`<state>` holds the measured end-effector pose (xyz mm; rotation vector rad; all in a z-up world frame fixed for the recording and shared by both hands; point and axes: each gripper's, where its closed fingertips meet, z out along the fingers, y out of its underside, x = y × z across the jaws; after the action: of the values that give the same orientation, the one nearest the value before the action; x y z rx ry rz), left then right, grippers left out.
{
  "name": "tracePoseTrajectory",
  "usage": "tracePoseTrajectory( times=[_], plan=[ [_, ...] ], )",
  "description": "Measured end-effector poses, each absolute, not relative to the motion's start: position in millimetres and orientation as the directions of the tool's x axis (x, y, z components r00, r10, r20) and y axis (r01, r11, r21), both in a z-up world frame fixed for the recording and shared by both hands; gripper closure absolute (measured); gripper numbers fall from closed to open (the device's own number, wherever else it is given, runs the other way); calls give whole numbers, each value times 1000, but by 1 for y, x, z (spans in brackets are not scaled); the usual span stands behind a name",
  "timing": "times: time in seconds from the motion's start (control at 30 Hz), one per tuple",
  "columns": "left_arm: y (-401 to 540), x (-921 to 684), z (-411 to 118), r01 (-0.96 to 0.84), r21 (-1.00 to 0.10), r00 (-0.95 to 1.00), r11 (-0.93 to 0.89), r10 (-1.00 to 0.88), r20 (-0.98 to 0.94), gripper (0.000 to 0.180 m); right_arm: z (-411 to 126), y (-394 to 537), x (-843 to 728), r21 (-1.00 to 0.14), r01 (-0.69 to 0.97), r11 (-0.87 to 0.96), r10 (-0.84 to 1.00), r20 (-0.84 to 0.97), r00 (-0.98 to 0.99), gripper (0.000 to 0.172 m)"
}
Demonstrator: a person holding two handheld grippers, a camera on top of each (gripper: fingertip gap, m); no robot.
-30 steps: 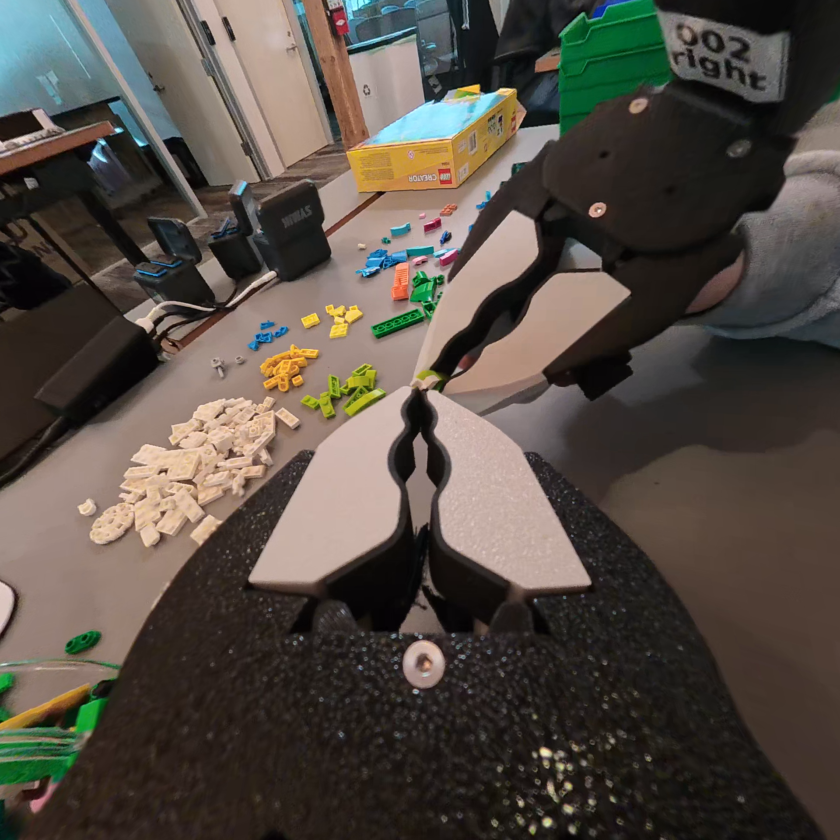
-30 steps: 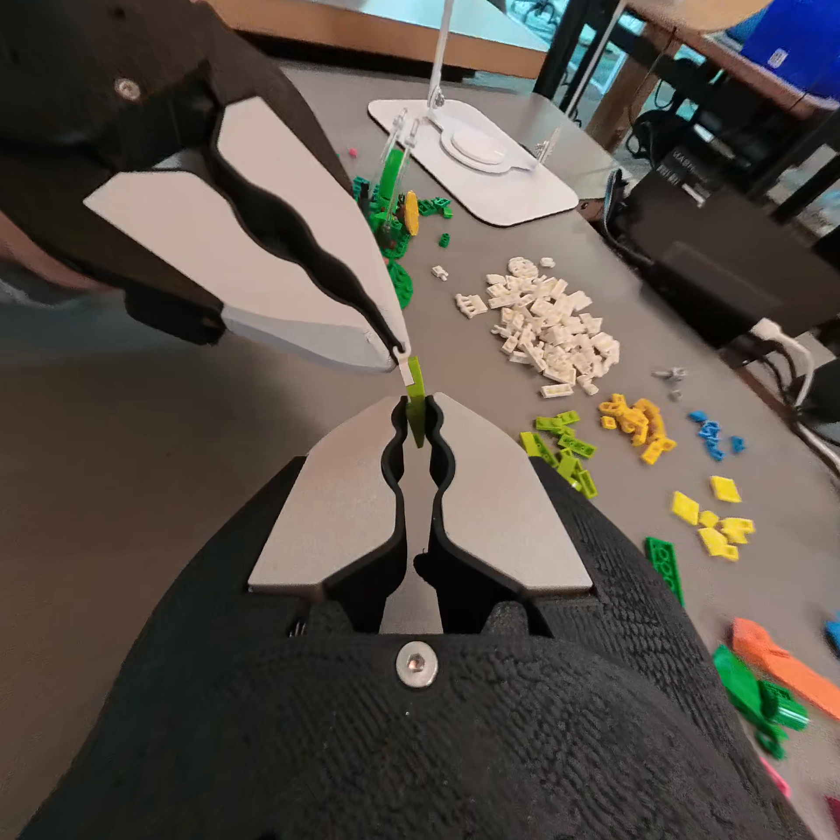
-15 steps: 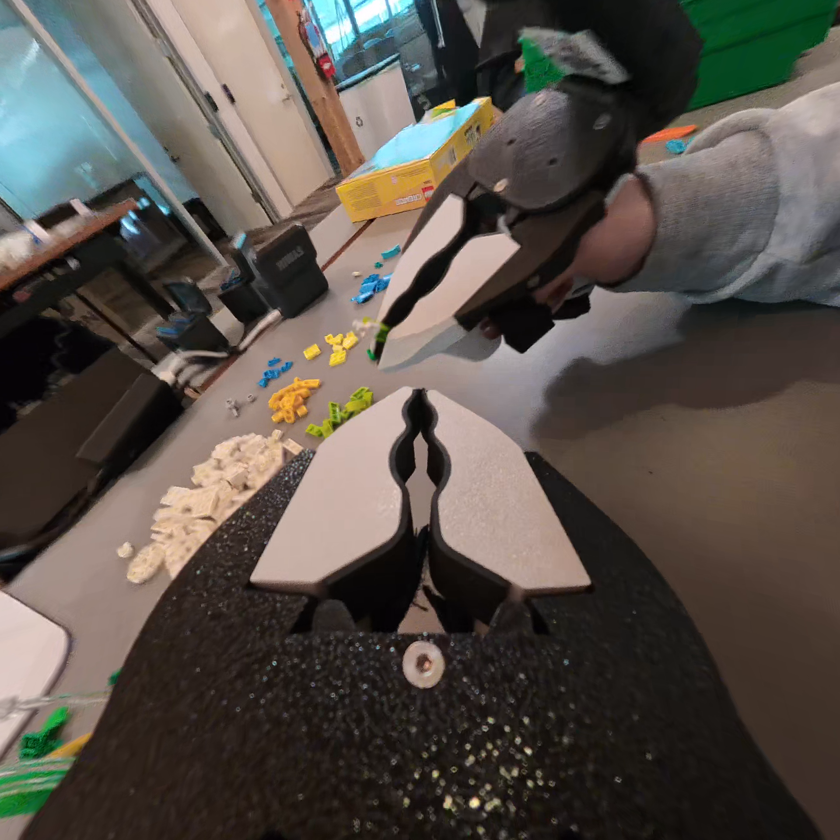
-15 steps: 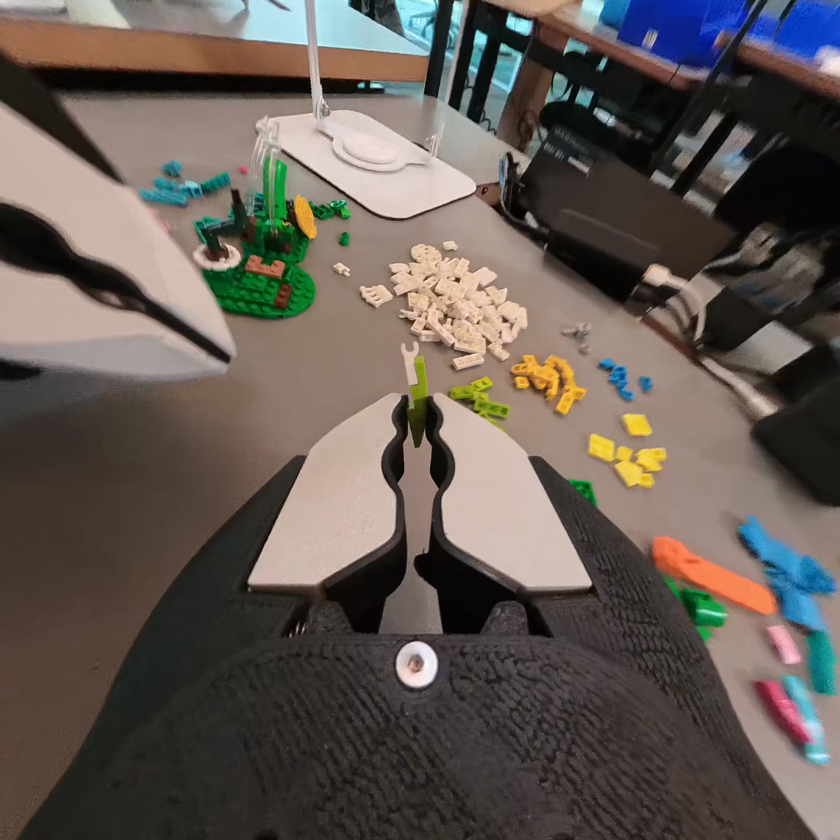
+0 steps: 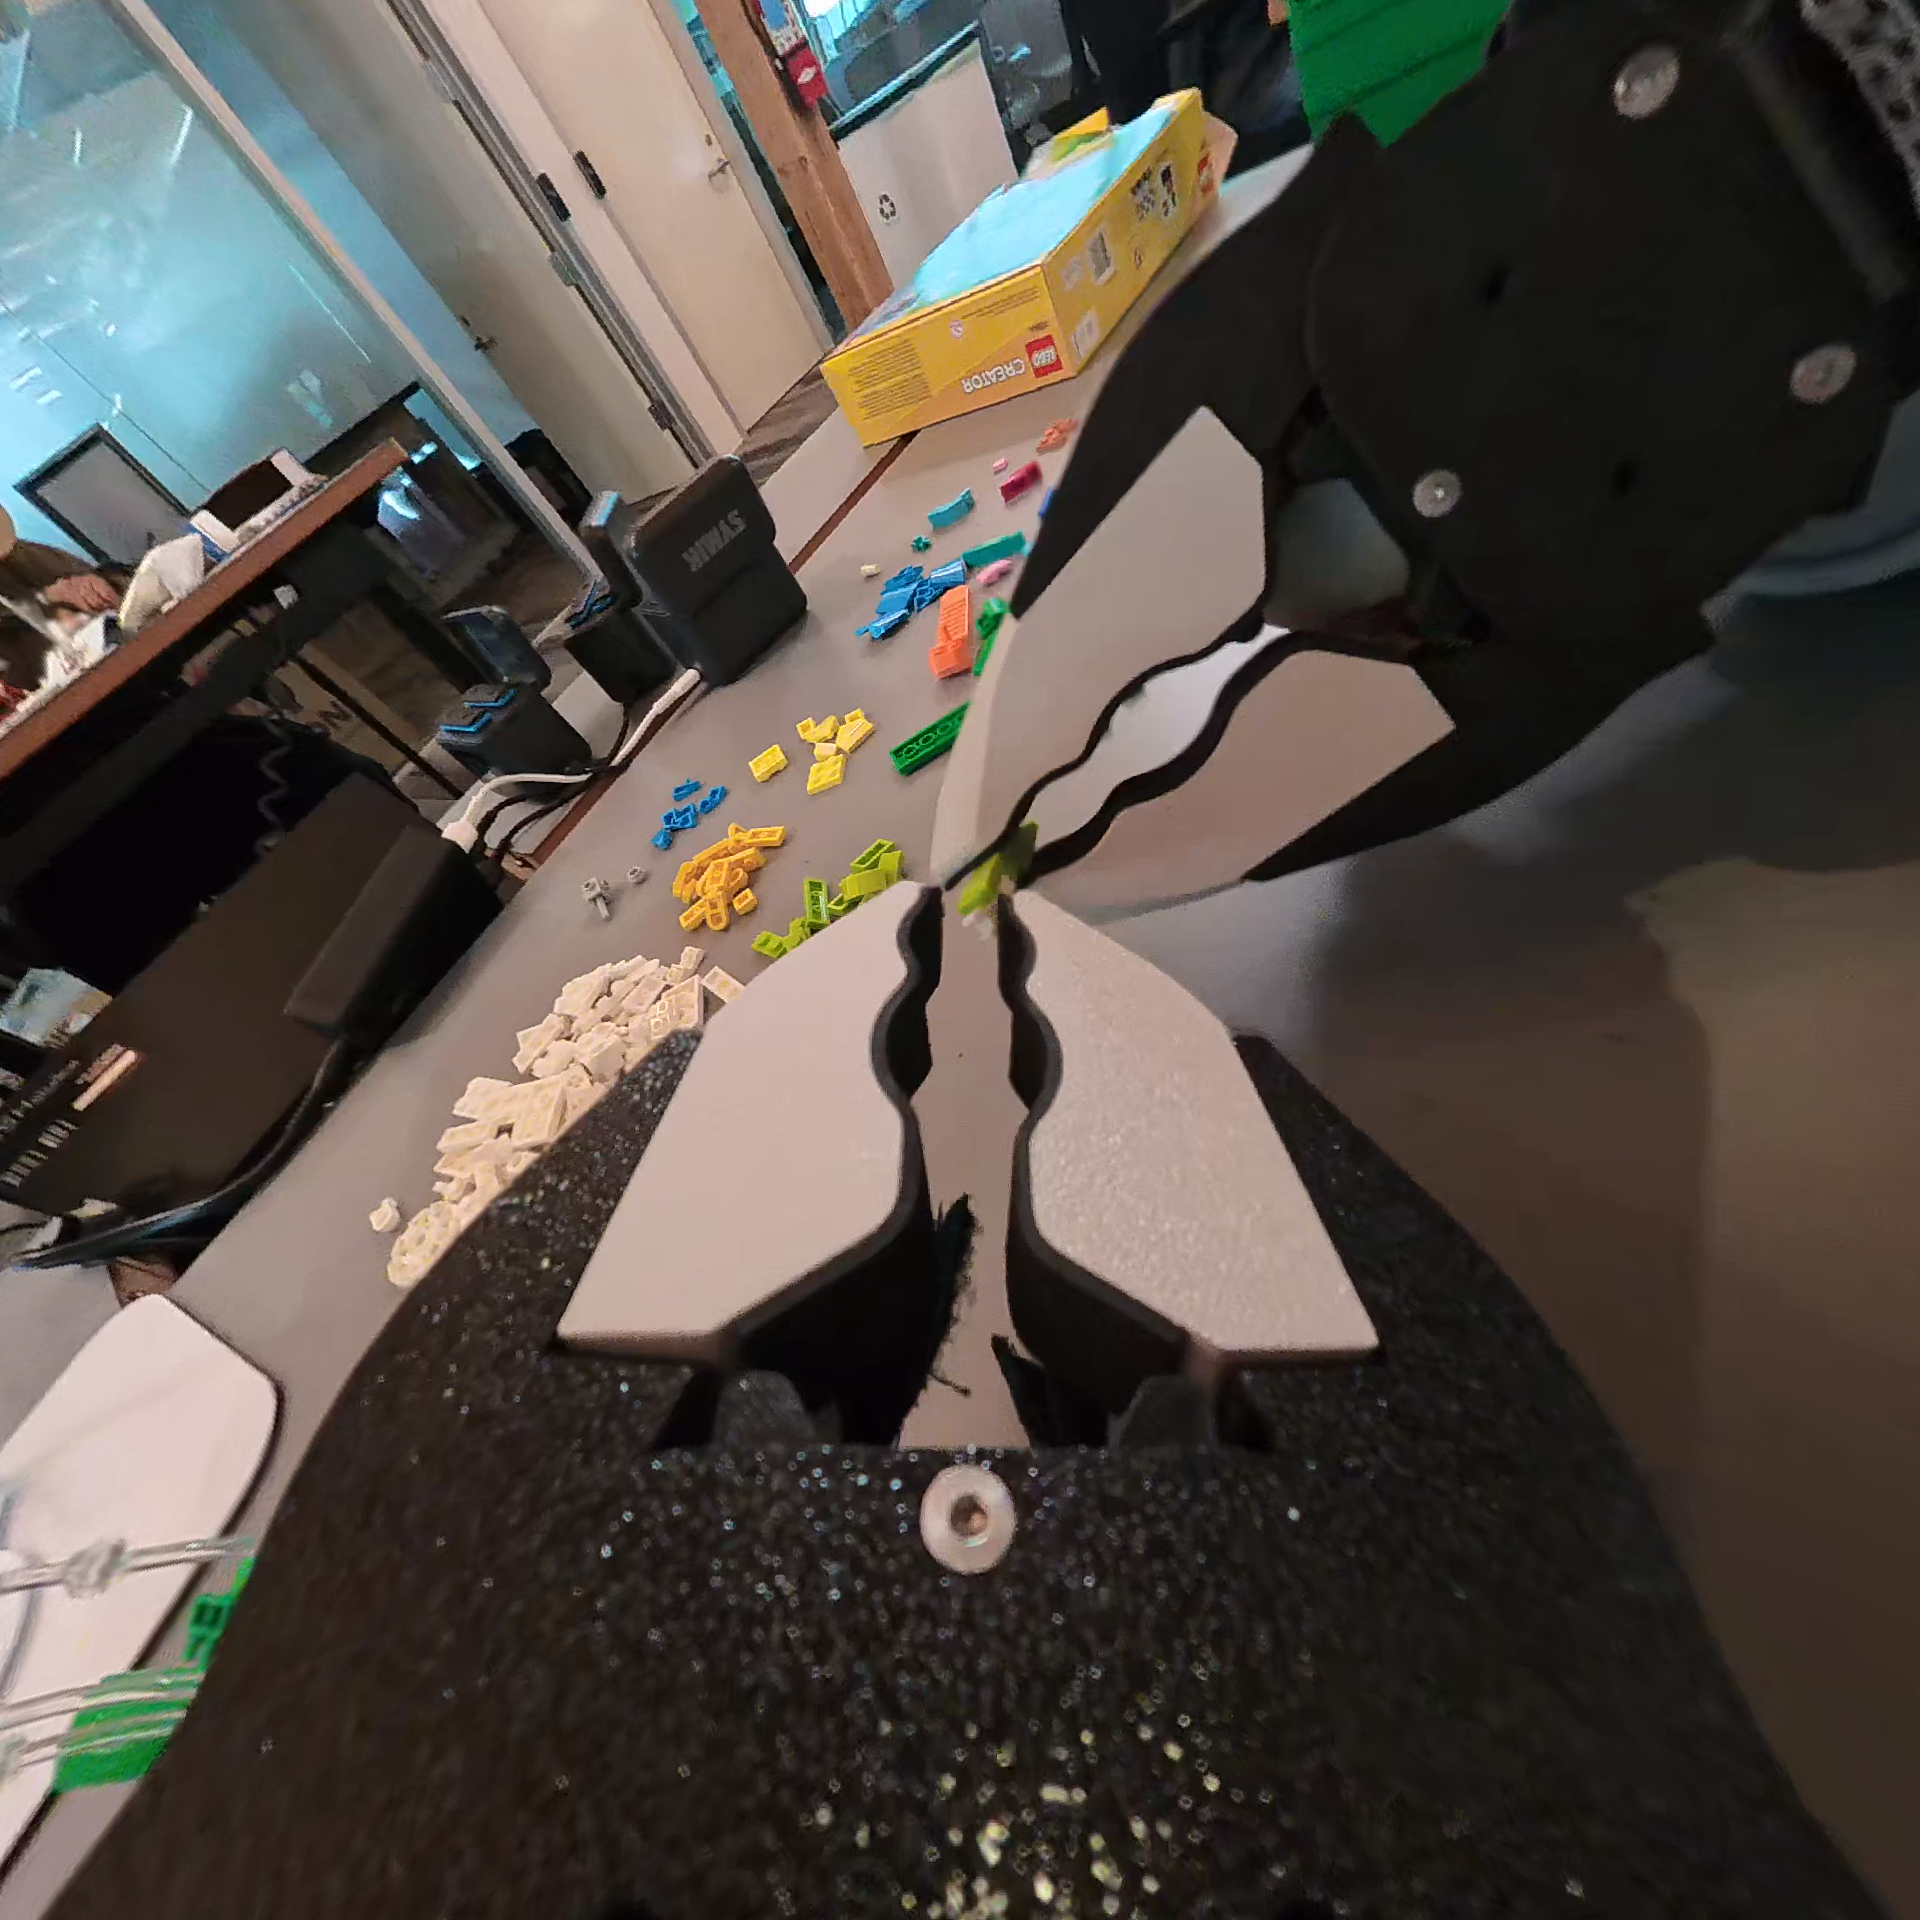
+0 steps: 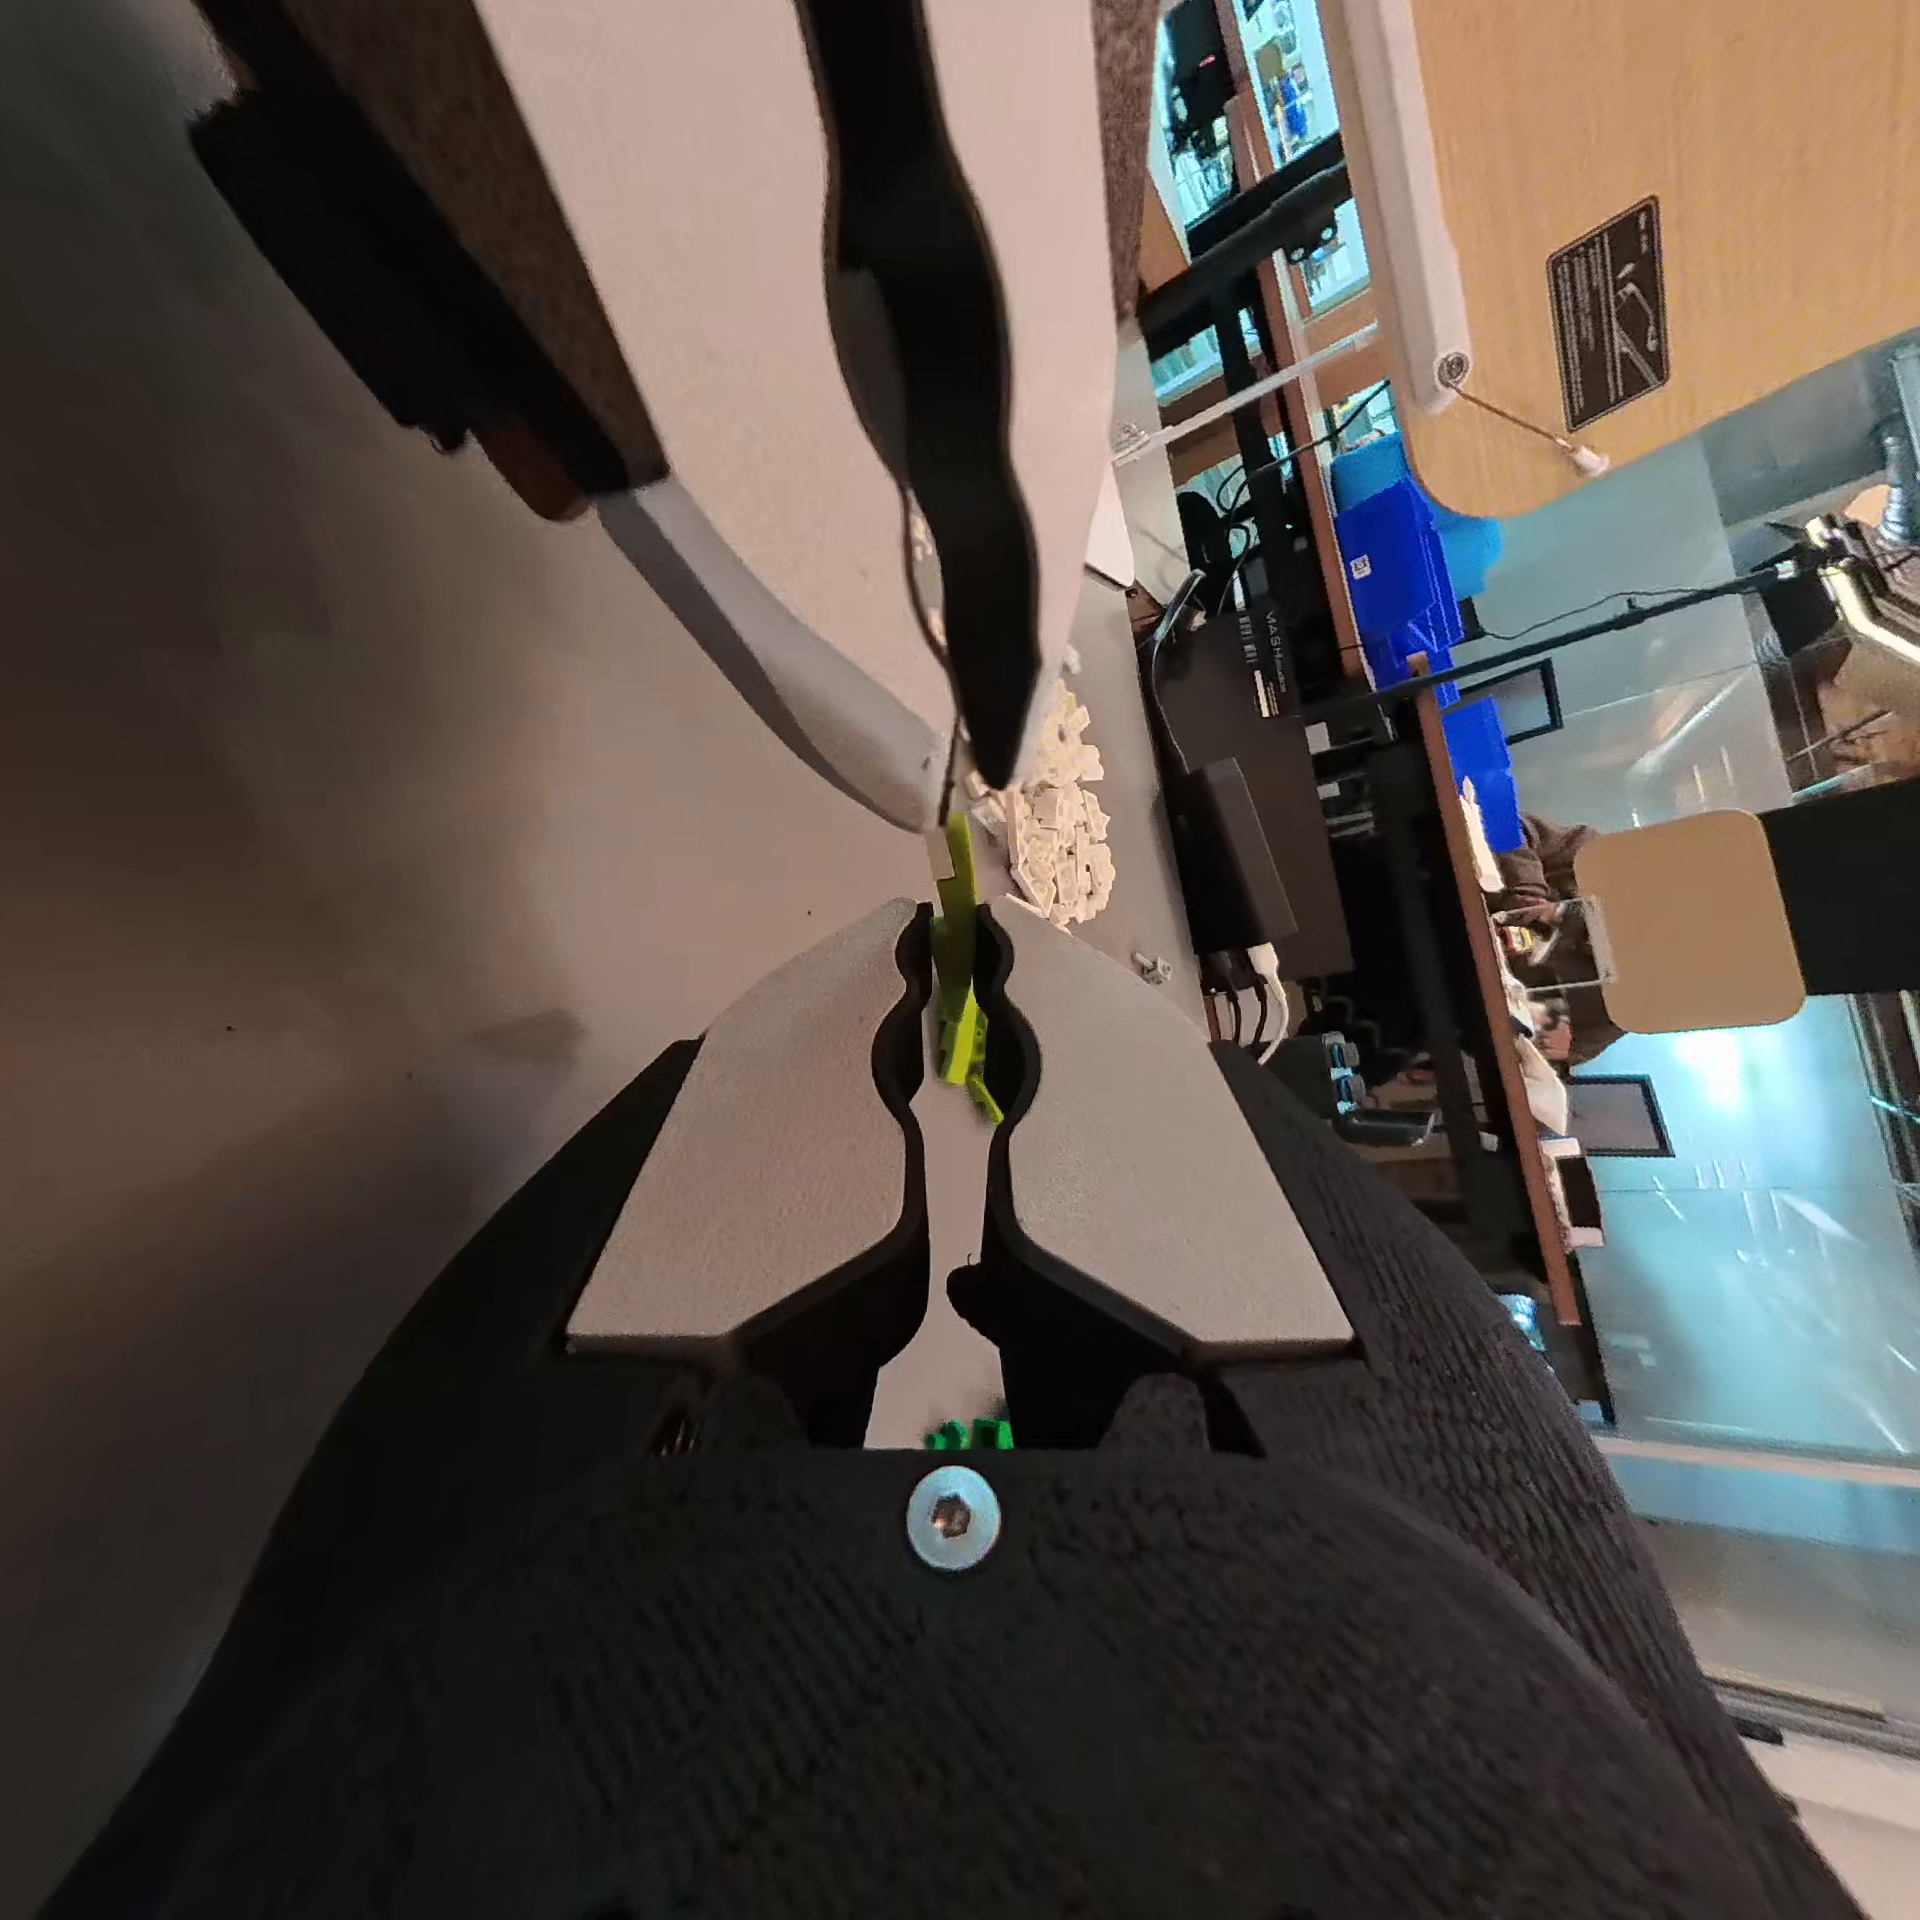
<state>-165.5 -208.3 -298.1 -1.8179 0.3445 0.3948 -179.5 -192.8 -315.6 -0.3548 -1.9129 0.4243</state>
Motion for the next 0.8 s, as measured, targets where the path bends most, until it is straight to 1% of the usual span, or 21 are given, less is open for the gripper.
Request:
tracePoseTrajectory(
  times=[0.03, 0.27, 0.4, 0.5, 0.53, 0.67, 0.8],
  plan=[
    [-208, -165, -299, -447, -852, 890, -274, -40, -454, 171, -315, -192, -179, -453, 48, 890, 438, 821, -366, 166],
    [-208, -157, -303, -563, -783, 823, -266, -86, -562, 175, -319, -195, -175, -447, 24, 894, 417, 812, -408, 166],
    [-208, -156, -307, -642, -715, 759, -276, -100, -643, 173, -322, -194, -173, -458, 28, 889, 422, 792, -441, 165],
    [-208, -158, -311, -658, -692, 742, -296, -103, -662, 170, -323, -194, -172, -459, 30, 888, 423, 788, -447, 165],
    [-208, -159, -313, -661, -688, 739, -300, -104, -665, 169, -323, -194, -172, -463, 31, 886, 427, 785, -450, 166],
    [-209, -157, -309, -659, -700, 744, -275, -100, -661, 174, -322, -196, -170, -485, 28, 874, 441, 770, -461, 166],
    [-211, -155, -304, -654, -713, 752, -255, -108, -651, 176, -319, -199, -170, -535, 35, 844, 487, 738, -467, 166]
  ],
)
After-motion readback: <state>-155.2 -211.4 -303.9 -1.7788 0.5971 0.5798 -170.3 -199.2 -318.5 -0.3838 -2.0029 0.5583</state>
